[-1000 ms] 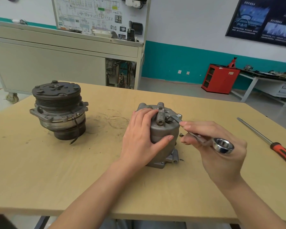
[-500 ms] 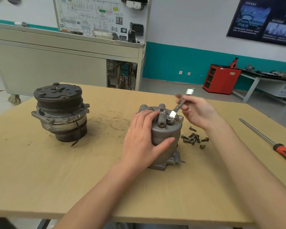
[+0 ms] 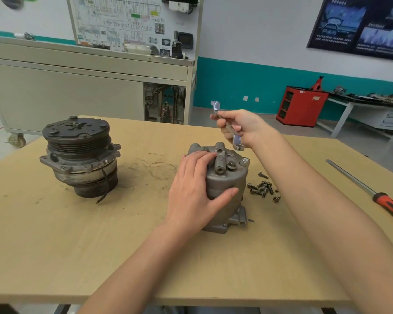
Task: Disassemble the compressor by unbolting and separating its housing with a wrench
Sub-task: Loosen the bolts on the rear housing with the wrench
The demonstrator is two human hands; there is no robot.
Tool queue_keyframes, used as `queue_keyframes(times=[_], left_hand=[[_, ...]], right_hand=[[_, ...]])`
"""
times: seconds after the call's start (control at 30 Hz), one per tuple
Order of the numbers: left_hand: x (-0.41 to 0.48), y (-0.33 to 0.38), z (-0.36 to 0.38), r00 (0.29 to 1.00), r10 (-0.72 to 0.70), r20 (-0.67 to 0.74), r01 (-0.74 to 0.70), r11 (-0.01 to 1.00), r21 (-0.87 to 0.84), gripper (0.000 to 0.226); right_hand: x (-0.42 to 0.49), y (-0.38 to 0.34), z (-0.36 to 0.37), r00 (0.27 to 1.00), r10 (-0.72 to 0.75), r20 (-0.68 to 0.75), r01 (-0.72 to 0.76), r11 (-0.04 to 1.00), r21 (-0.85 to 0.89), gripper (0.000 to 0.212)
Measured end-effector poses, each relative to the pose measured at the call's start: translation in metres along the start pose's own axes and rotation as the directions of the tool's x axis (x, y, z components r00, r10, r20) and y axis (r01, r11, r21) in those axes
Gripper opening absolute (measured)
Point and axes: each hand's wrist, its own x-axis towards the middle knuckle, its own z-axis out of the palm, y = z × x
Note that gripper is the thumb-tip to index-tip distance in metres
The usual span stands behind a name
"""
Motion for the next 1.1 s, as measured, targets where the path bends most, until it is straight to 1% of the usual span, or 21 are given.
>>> queue_keyframes(times=[0.07, 0.13, 0.2, 0.23, 0.3, 0.33, 0.5, 0.57, 0.6, 0.67, 0.73, 0.8, 0.83, 0.87, 0.93, 1.0, 1.1], left_hand=[[0.000, 0.001, -0.001, 1.000, -0.004, 0.008, 0.004, 1.000, -0.002, 0.072], [0.000, 0.001, -0.001, 1.000, -0.002, 0.009, 0.002, 1.000, -0.009, 0.072], [0.001, 0.001, -0.001, 1.000, -0.002, 0.003, 0.002, 1.000, -0.012, 0.071], [0.001, 0.002, -0.001, 1.000, -0.002, 0.003, 0.002, 1.000, -0.012, 0.071], [0.000, 0.003, -0.001, 1.000, -0.001, 0.003, 0.001, 1.000, -0.008, 0.071], [0.000, 0.003, -0.002, 1.000, 0.002, 0.002, -0.002, 1.000, -0.006, 0.071], [0.000, 0.003, -0.002, 1.000, 0.006, -0.001, -0.006, 1.000, 0.003, 0.071], [0.000, 0.003, -0.002, 1.000, 0.009, -0.003, -0.009, 1.000, 0.005, 0.071], [0.000, 0.003, -0.002, 1.000, 0.008, -0.002, -0.008, 1.000, 0.006, 0.071], [0.000, 0.002, -0.002, 1.000, 0.006, 0.002, -0.006, 1.000, 0.005, 0.071], [0.000, 0.002, -0.001, 1.000, 0.011, 0.001, -0.011, 1.000, 0.003, 0.071], [0.000, 0.002, -0.001, 1.000, 0.012, -0.001, -0.012, 1.000, -0.001, 0.070], [0.000, 0.002, -0.001, 1.000, 0.009, 0.002, -0.009, 1.000, -0.002, 0.071], [0.000, 0.002, -0.001, 1.000, 0.006, 0.004, -0.006, 1.000, -0.002, 0.071], [0.000, 0.002, -0.002, 1.000, 0.001, 0.006, -0.001, 1.000, 0.002, 0.071], [0.000, 0.003, -0.002, 1.000, 0.000, 0.005, 0.000, 1.000, 0.003, 0.071], [0.000, 0.003, -0.002, 1.000, 0.004, 0.006, -0.004, 1.000, 0.003, 0.071]], right_hand=[[-0.007, -0.008, 0.000, 0.988, -0.094, -0.123, 0.093, 0.996, -0.019, 0.023], [-0.024, -0.012, -0.001, 0.942, -0.226, -0.248, 0.220, 0.974, -0.049, 0.020], [-0.049, -0.010, -0.001, 0.855, -0.397, -0.334, 0.390, 0.916, -0.089, 0.016], [-0.064, -0.007, -0.001, 0.792, -0.495, -0.358, 0.475, 0.867, -0.148, 0.014], [-0.094, 0.002, 0.004, 0.650, -0.674, -0.352, 0.599, 0.739, -0.308, 0.011], [-0.107, 0.007, 0.007, 0.593, -0.733, -0.332, 0.637, 0.680, -0.363, 0.011], [-0.139, 0.036, 0.028, 0.397, -0.885, -0.245, 0.744, 0.466, -0.478, 0.016], [-0.143, 0.046, 0.033, 0.340, -0.922, -0.186, 0.760, 0.386, -0.523, 0.019], [-0.144, 0.051, 0.033, 0.326, -0.935, -0.141, 0.752, 0.347, -0.560, 0.019], [-0.148, 0.060, 0.028, 0.326, -0.945, -0.028, 0.712, 0.265, -0.651, 0.018], [-0.155, 0.067, 0.019, 0.363, -0.928, 0.088, 0.646, 0.183, -0.741, 0.020], [-0.162, 0.073, 0.008, 0.410, -0.888, 0.207, 0.574, 0.075, -0.815, 0.025], [-0.165, 0.074, 0.003, 0.427, -0.867, 0.257, 0.548, 0.022, -0.836, 0.026], [-0.168, 0.074, -0.001, 0.437, -0.854, 0.284, 0.533, -0.009, -0.846, 0.025], [-0.172, 0.074, -0.006, 0.448, -0.850, 0.277, 0.540, 0.011, -0.842, 0.024], [-0.172, 0.073, -0.007, 0.438, -0.859, 0.266, 0.569, 0.035, -0.822, 0.021], [-0.170, 0.072, -0.005, 0.399, -0.862, 0.313, 0.578, -0.028, -0.815, 0.020]])
